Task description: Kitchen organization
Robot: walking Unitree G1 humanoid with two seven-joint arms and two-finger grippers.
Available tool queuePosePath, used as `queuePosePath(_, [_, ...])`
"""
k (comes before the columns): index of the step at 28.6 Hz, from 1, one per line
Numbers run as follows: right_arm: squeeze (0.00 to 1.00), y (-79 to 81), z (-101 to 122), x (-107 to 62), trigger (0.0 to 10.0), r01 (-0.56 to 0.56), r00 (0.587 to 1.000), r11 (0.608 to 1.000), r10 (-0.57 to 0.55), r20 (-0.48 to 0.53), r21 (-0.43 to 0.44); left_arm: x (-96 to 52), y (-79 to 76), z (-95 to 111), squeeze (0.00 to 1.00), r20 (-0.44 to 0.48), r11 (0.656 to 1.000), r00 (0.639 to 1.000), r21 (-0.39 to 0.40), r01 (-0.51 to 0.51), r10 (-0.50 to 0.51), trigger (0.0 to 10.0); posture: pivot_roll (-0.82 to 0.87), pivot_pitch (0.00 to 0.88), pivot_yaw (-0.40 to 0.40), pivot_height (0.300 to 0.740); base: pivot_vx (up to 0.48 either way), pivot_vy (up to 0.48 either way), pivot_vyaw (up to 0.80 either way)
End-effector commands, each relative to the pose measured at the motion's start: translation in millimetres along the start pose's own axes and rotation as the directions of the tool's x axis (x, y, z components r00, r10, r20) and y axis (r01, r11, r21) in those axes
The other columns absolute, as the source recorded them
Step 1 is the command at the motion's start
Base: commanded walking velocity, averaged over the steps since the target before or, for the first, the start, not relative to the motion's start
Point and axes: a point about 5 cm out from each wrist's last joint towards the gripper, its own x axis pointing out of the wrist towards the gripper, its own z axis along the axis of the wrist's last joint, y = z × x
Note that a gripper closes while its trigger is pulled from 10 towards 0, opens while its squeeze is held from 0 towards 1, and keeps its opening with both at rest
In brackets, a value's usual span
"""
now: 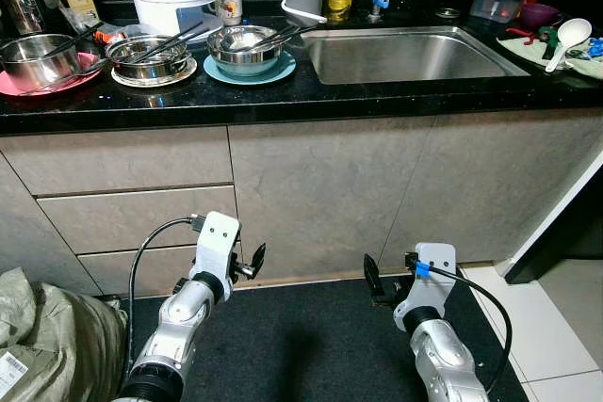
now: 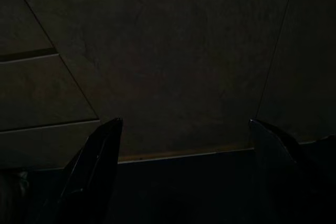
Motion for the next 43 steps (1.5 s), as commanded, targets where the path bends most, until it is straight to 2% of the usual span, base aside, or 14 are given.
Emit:
queuePosePath(1, [0.00, -1.7, -1.7, -0.8, 10.0, 0.009, 1.000, 1.000, -0.009, -0.011, 0.019, -0.3, 0.3, -0.3, 1.00, 0.004, 1.000, 1.000, -0.001, -0.004, 0.004, 10.0, 0.03, 0.000, -0.043, 0.740, 0.000, 0.000, 0.00])
queuePosePath(6, [0.00, -1.9, -1.8, -0.5, 10.0, 0.007, 1.000, 1.000, -0.007, -0.011, 0.025, -0.2, 0.5, 0.1, 1.00, 0.007, 1.000, 1.000, -0.001, -0.006, 0.006, 10.0, 0.04, 0.000, -0.046, 0.740, 0.000, 0.000, 0.00])
queuePosePath(7, [0.00, -2.1, -1.8, -0.7, 10.0, 0.006, 1.000, 1.000, -0.006, -0.010, 0.026, -0.4, 0.3, 0.2, 0.00, 0.007, 1.000, 1.000, 0.000, -0.006, 0.006, 10.0, 0.03, 0.000, -0.049, 0.740, 0.000, 0.000, 0.00])
queuePosePath(21, [0.00, -6.1, -1.7, -3.8, 10.0, 0.010, 1.000, 1.000, -0.010, -0.015, 0.012, -1.7, -2.5, -1.0, 0.00, 0.001, 1.000, 1.000, 0.016, -0.005, 0.005, 10.0, 0.00, 0.000, -0.047, 0.740, 0.000, 0.000, 0.00])
queuePosePath(43, [0.00, -2.2, -4.1, 0.1, 10.0, -0.007, 0.999, 1.000, 0.008, -0.032, 0.009, 1.0, -2.1, -3.3, 0.00, -0.027, 0.999, 1.000, 0.037, 0.010, -0.009, 10.0, 0.00, 0.000, -0.041, 0.740, 0.000, 0.000, 0.00])
